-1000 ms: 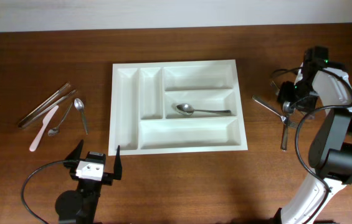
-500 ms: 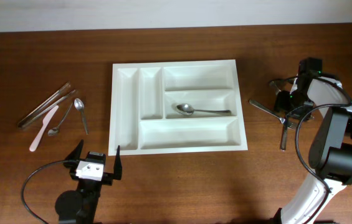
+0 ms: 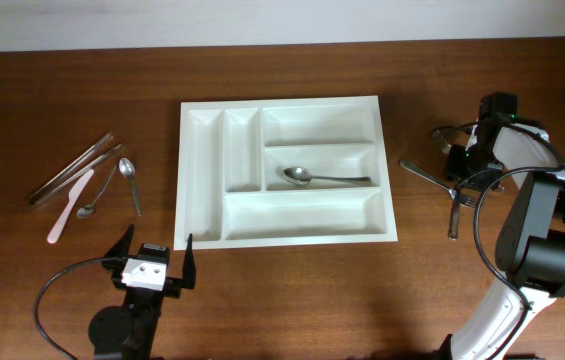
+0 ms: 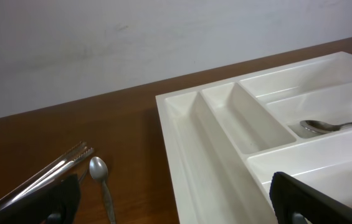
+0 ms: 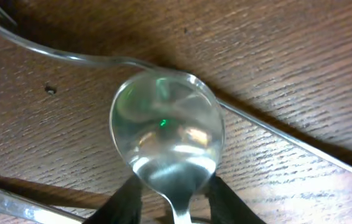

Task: Pack container
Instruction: 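Lower the right gripper and grasp the second silver spoon, then carry the second spoon into the middle compartment beside the first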

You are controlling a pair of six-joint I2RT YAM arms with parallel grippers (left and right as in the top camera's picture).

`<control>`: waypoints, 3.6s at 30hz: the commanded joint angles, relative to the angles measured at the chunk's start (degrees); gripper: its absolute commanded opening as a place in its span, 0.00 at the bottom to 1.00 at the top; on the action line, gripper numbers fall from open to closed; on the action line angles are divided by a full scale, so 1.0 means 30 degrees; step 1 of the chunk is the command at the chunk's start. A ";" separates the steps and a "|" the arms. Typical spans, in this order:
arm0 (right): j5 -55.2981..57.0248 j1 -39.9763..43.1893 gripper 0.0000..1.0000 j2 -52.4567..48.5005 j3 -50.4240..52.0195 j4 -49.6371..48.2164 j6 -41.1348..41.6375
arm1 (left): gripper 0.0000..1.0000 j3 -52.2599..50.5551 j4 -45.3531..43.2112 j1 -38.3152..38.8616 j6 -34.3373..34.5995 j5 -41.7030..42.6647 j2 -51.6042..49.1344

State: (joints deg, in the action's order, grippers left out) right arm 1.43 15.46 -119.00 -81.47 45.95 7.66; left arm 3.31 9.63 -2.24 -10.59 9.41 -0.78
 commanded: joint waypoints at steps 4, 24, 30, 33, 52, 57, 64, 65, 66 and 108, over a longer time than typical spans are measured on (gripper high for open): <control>0.0350 0.0124 0.24 -0.0138 0.0517 0.0270 0.0182 | 0.99 -0.0146 -0.0058 -0.0058 0.0233 -0.0066 0.0160; 0.0772 0.0124 0.04 -0.0138 0.0517 0.0765 0.0175 | 0.99 -0.0146 -0.0058 -0.0058 0.0233 -0.0066 0.0160; 0.0772 0.0124 0.04 -0.0138 0.0517 0.0758 0.0146 | 0.99 -0.0146 -0.0058 -0.0058 0.0233 -0.0066 0.0160; 0.0780 0.0124 0.04 -0.0124 0.0510 0.0882 0.0109 | 0.99 -0.0146 -0.0058 -0.0058 0.0233 -0.0058 0.0160; 0.1545 0.0087 0.04 0.0226 -0.2404 0.3497 -0.0102 | 0.99 -0.0146 -0.0058 -0.0058 0.0233 -0.0066 0.0160; 0.1428 0.0087 0.04 0.0226 -0.3694 0.4087 -0.0117 | 0.99 -0.0146 -0.0058 -0.0058 0.0233 -0.0066 0.0160; -0.2186 -0.0095 0.04 0.0226 -0.5778 0.4328 -0.2557 | 0.99 -0.0146 -0.0058 -0.0058 0.0233 -0.0058 0.0160; -0.2419 -0.0204 0.04 0.0226 -0.6222 0.4459 -0.2688 | 0.99 -0.0146 -0.0058 -0.0058 0.0233 -0.0066 0.0160; -0.2506 -0.0364 0.04 0.0226 -0.6645 0.4554 -0.2783 | 0.99 -0.0146 -0.0058 -0.0058 0.0233 -0.0066 0.0160; -0.1406 -1.0069 0.04 0.0073 -1.0841 0.2397 -1.7784 | 0.99 -0.0146 -0.0058 -0.0058 0.0233 -0.0066 0.0160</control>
State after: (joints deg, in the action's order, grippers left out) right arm -3.36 -13.74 -118.91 -112.84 53.30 -44.25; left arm 3.31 9.63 -2.24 -10.59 9.41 -0.78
